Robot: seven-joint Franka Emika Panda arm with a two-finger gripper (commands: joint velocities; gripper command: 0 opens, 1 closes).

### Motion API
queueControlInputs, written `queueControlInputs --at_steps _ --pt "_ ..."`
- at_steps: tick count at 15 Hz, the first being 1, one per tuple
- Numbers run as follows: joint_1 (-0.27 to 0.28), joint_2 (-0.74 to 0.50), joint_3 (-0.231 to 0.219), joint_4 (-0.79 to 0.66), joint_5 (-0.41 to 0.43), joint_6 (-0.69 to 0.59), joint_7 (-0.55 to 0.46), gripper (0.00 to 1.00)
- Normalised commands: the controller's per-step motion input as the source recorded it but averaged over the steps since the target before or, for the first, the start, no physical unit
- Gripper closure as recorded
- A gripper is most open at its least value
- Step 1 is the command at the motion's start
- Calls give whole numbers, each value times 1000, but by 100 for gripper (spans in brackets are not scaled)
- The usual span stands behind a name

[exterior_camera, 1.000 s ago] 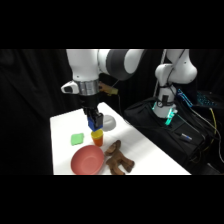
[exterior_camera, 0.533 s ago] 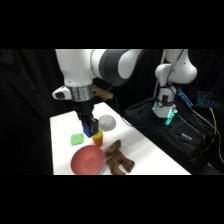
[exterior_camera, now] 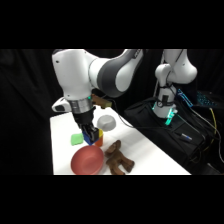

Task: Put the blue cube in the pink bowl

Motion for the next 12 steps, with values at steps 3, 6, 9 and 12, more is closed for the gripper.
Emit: queueControlInputs --at_steps 3,6,9,12 --pt "-96 215 94 267 104 64 -285 72" --pt "-105 234 95 313 102 35 -242 72" --pt "-105 254 93 339 96 -5 -202 72" --pt "-91 259 90 334 81 -28 -169 22"
